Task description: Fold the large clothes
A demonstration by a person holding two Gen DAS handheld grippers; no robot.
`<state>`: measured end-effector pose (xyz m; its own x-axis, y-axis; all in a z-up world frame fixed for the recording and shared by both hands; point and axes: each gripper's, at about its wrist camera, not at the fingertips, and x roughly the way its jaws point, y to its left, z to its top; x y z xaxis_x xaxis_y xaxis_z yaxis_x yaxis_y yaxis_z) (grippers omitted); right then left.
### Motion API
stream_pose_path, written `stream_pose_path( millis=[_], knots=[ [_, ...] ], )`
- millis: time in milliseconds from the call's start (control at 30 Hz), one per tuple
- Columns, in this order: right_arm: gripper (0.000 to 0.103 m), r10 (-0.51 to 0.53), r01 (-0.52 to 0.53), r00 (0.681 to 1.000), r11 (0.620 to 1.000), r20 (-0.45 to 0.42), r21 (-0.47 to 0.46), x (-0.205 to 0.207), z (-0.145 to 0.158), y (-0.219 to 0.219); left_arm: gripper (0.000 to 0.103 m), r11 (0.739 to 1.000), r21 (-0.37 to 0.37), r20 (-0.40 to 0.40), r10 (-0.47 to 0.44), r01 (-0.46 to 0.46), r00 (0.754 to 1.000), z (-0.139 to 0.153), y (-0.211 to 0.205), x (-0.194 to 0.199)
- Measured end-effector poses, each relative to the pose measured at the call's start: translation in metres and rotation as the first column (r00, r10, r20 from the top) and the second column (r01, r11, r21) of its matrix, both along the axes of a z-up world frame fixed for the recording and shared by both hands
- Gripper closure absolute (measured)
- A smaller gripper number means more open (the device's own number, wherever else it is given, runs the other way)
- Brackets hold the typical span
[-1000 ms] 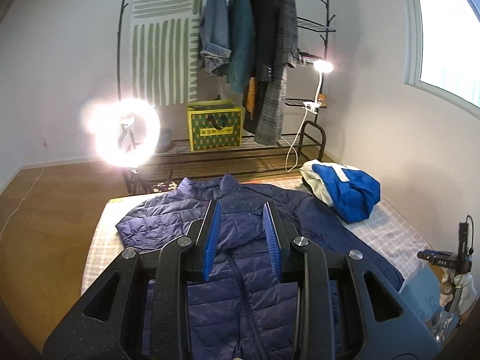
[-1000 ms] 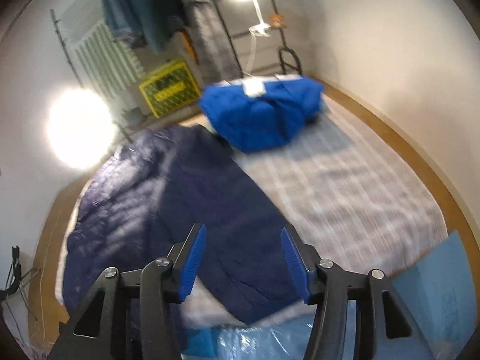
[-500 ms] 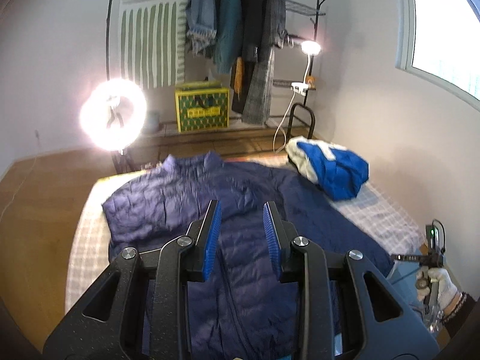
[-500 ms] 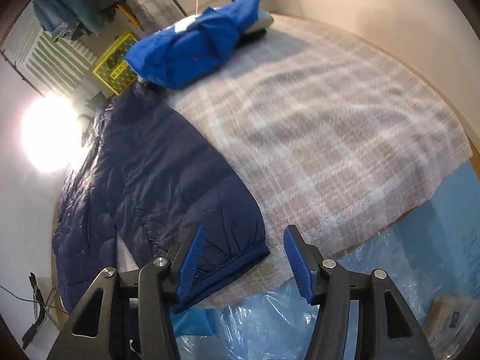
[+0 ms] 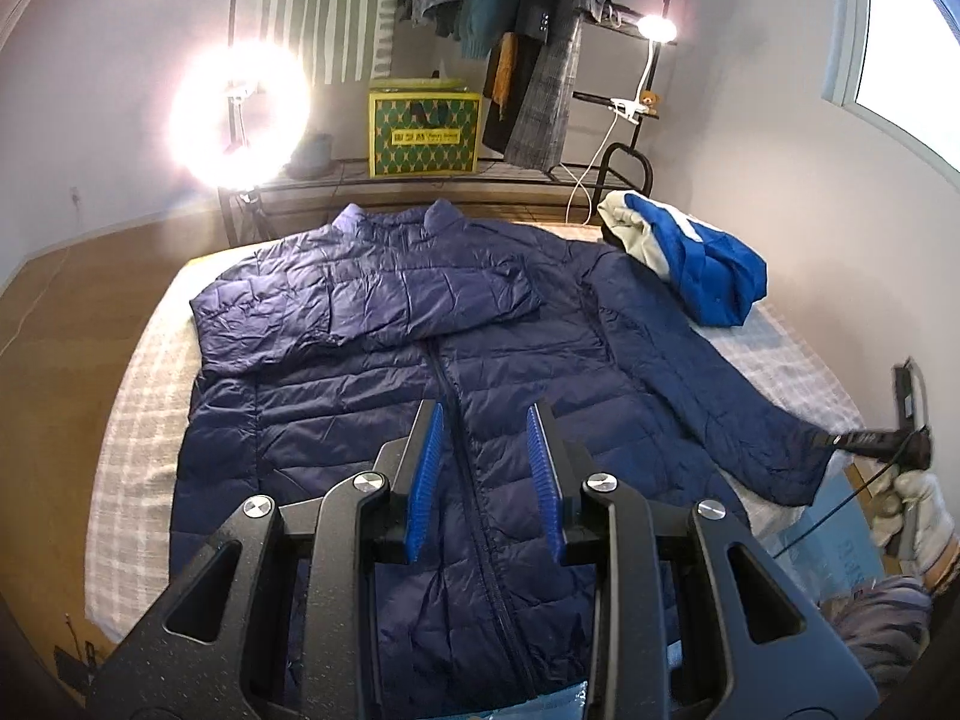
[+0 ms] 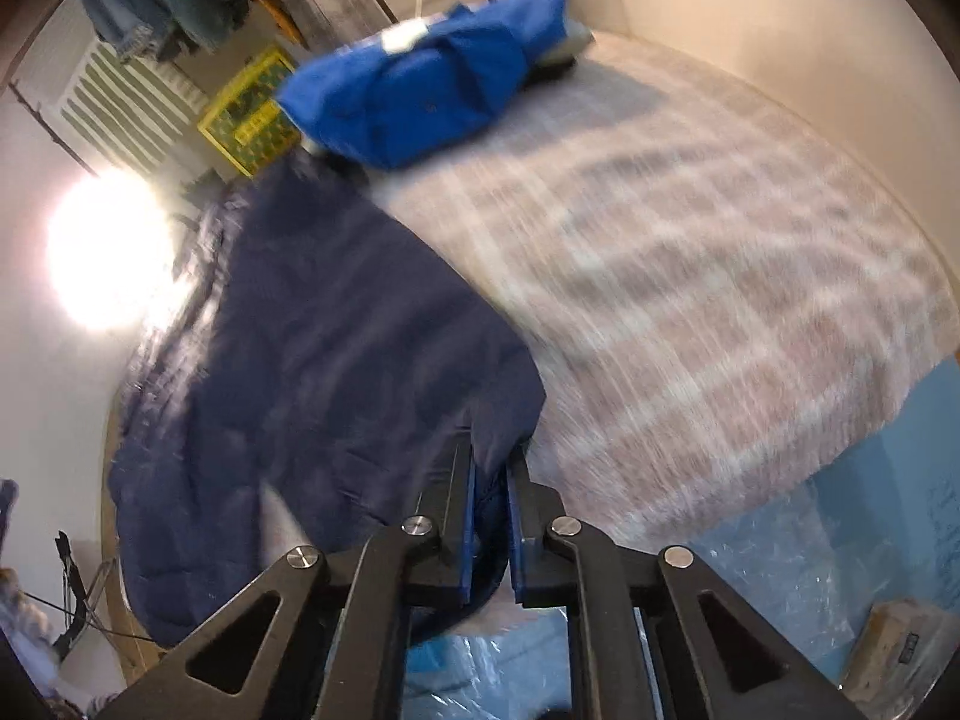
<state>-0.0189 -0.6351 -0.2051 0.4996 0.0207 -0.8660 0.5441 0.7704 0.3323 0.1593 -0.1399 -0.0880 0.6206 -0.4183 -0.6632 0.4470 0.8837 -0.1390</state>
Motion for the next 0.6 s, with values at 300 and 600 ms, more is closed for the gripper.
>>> stream_pose_path(
  millis=[300,600],
  knots=[
    [0.098,0.045,-0.047,0.984,0.999,0.174,0.004,0.041,0.08,0.025,0.074,0.993,-0.102,-0.07,0.053,-0.06,0.996,-0.01,0.013,0.031],
    [0.098,0.208,-0.225,0.926,0.974,0.316,0.02,0.137,0.12,0.117,0.074,0.979,-0.154,-0.131,0.116,-0.136,0.984,-0.028,0.046,0.053]
  ],
)
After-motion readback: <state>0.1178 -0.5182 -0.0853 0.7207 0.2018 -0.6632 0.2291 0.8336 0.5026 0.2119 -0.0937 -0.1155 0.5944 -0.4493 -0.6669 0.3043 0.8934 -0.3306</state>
